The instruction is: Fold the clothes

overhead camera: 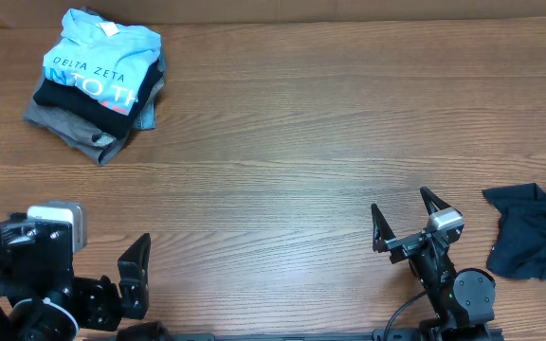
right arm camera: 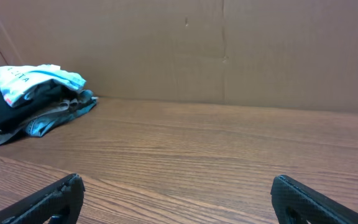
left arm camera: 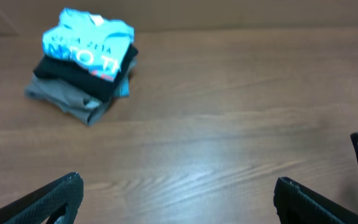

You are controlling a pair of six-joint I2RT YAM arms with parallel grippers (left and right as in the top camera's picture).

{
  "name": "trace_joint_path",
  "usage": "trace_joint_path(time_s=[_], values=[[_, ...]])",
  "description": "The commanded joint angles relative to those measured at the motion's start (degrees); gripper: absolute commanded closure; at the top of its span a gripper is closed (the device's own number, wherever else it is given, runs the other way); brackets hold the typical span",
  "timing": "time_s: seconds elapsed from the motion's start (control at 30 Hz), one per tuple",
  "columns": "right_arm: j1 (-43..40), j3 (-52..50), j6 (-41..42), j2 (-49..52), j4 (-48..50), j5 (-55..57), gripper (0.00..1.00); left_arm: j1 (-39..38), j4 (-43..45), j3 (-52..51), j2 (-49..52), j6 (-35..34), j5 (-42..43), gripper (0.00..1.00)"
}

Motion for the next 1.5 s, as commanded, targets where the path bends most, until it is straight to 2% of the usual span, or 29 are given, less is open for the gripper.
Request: trace_joint_path(time_s=[0.0, 0.07, 0.13, 0.3, 0.47, 0.63, 0.8, 1.0, 1.2, 1.47], values=[[-0.2, -0.6, -0.2, -0.6, 0.4, -0.1, 0.00, -0.6, 5.8, -1.8, -0.7, -0.2, 0.6, 0.00], [-0.2, -0.6, -0.2, -0.6, 0.3, -0.1, 0.00, -1.5, 13.6, -5.9, -2.1, 0.7, 2.1, 0.00], [-0.2, -0.6, -0.2, -0.6, 0.3, -0.1, 0.00, -3.1, 24.9, -13.1, -4.7, 2.5, 4.3, 0.00], [-0.2, -0.6, -0.2, -0.6, 0.4, -0.1, 0.00, -4.1, 51.7, -39.2, -15.8, 3.2, 7.9, 0.00], [-0.2, -0.6, -0.2, -0.6, 0.4, -0.1, 0.00, -4.1, 64.2, -60.6, -27.3, 3.2, 7.6, 0.00], [-0.2, -0.6, -0.2, -0.6, 0.4, -0.1, 0.00, -4.1, 71.5, -78.3, -39.4, 0.2, 7.6, 0.00], [-0.2, -0.6, -0.2, -0.6, 0.4, -0.1, 0.00, -4.1, 79.5, -92.4, -49.8, 0.2, 7.4, 0.00], [-0.2, -0.6, -0.2, -0.6, 0.4, -0.1, 0.00, -4.1, 94.7, -104.7, -49.7, -0.4, 7.9, 0.00], [-0.2, -0.6, -0.2, -0.6, 0.4, -0.1, 0.00, -4.1, 90.1, -105.7, -49.6, -0.8, 8.1, 0.00], [-0.2, -0.6, -0.2, -0.6, 0.4, -0.1, 0.00, -4.1, 90.2, -105.7, -49.6, -0.8, 8.0, 0.00]])
